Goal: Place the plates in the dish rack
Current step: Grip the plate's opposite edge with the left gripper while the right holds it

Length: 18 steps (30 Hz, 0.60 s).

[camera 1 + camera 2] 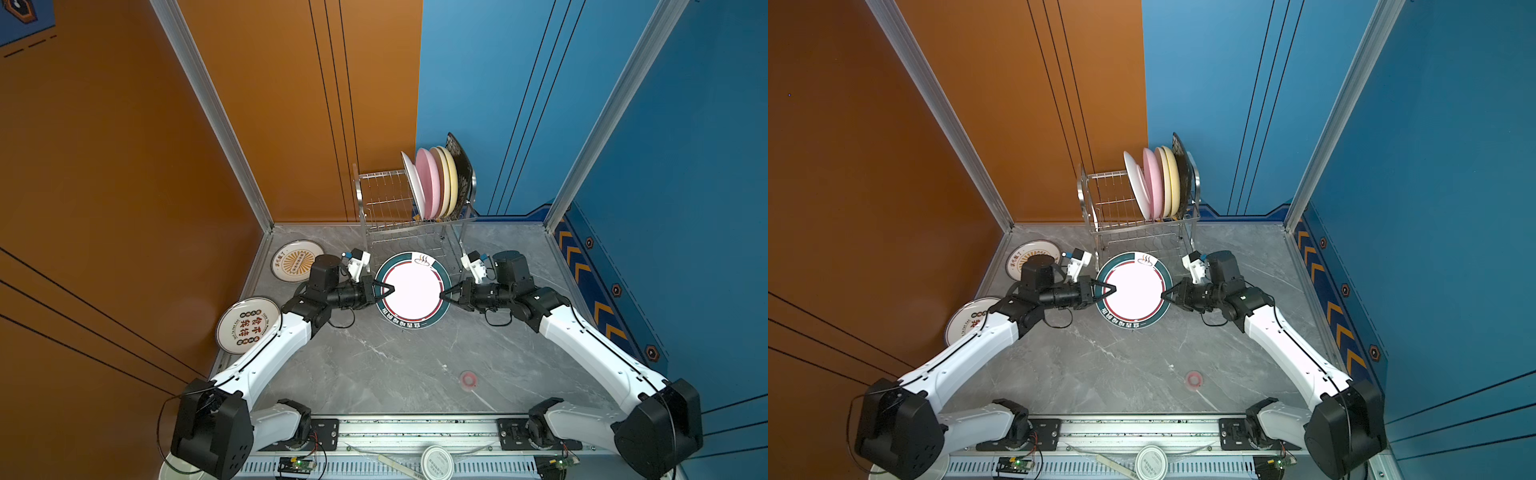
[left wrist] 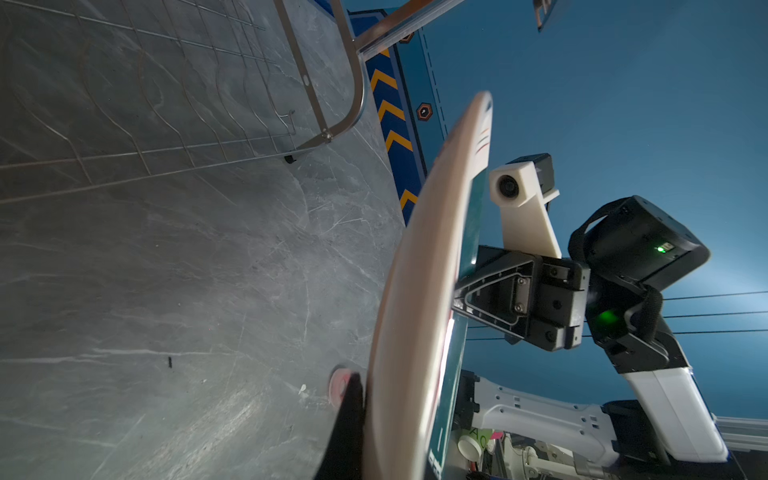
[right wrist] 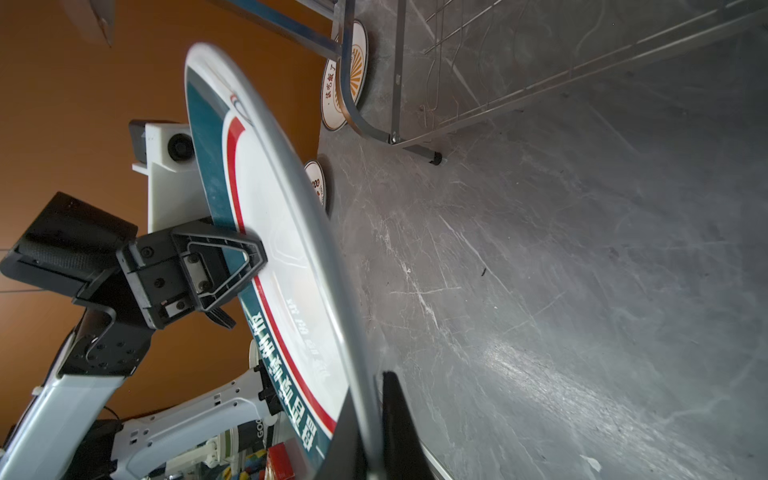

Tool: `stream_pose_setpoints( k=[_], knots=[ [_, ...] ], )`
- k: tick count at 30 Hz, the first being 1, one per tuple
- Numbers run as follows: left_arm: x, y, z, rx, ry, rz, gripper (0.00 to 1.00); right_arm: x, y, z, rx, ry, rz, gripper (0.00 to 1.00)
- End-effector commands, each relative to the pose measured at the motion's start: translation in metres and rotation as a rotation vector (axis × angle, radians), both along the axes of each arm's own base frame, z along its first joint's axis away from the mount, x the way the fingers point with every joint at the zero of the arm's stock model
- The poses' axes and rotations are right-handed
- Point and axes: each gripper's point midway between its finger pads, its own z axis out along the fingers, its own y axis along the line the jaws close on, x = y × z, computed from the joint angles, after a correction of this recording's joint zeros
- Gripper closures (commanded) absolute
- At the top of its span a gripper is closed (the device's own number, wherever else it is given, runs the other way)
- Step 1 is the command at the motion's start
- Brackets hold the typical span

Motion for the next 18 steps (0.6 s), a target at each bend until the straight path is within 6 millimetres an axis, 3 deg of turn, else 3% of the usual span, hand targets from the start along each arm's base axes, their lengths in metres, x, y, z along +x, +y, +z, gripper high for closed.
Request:
stream_pose_setpoints(
  k=[1, 5, 12, 18],
  knots=[
    [-0.006, -0.003, -0.002, 0.000, -0.018, -0.028, 1.00, 0.007, 0.013, 0.041, 0.091, -0.159, 0.074, 0.77],
    [-0.007, -0.003, 0.001, -0.025, -0.009, -0.042, 1.00, 0.012, 0.019, 0.047, 0.140, -0.194, 0.117, 0.70],
    [-0.009, -0.005, 0.005, -0.048, 0.003, -0.063, 1.00, 0.024, 0.032, 0.054, 0.210, -0.216, 0.161, 0.70],
    [-0.008, -0.002, 0.005, -0.051, 0.006, -0.054, 1.00, 0.028, 0.037, 0.061, 0.250, -0.224, 0.168, 0.79]
  ],
)
